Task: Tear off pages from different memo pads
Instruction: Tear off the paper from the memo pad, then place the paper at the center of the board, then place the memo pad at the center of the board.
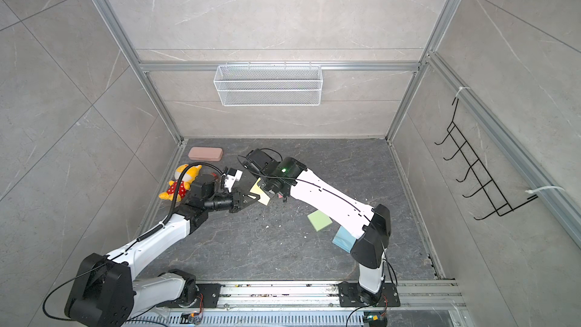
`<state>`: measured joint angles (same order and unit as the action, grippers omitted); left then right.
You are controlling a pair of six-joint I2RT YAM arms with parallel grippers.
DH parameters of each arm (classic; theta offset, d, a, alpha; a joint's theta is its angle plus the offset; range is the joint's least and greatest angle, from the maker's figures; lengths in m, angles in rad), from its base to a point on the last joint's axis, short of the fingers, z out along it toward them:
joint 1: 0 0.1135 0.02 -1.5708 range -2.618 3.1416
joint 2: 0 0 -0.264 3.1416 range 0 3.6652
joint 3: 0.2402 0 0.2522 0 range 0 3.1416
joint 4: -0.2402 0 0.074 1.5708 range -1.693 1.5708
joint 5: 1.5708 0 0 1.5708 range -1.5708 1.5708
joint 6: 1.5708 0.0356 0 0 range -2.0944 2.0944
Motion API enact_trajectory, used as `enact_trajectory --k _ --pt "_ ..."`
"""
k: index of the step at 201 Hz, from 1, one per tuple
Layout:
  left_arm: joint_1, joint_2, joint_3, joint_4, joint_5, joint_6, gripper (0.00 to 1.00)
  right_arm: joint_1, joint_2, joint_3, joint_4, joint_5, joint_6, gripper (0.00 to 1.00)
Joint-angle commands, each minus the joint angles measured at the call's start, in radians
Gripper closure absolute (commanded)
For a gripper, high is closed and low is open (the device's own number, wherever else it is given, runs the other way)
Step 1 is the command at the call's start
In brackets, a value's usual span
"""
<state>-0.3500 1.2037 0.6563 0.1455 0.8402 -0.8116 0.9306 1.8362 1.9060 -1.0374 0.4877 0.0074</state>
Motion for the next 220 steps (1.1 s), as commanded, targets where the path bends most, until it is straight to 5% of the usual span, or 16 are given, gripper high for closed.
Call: enact_trajectory --k 1,63,104,150,220 --pt "0.017 -0.003 0.014 -0.092 -0.033 -0.001 1.0 -0.067 -0.037 -0.045 0.022 0.12 0.025 1.0" --pt "0.115 0.0 0.015 -0.214 -0.034 0.016 1.0 -0.125 -0.032 -0.093 0.034 0.079 0.05 1.0" --pt "0.295 0.1 0.044 -0.255 -0.051 0.047 1.0 0.011 0.006 -0.249 0.082 -0.162 0.232 1.0" --pt "0.29 0.336 0.112 -0.23 -0.14 0.105 1.0 0.14 0.054 -0.348 0.223 -0.33 0.438 1.0" --pt "0.159 0.629 0.26 -0.121 -0.201 0.055 1.0 0.221 0.146 -0.33 0.296 -0.421 0.49 1.0"
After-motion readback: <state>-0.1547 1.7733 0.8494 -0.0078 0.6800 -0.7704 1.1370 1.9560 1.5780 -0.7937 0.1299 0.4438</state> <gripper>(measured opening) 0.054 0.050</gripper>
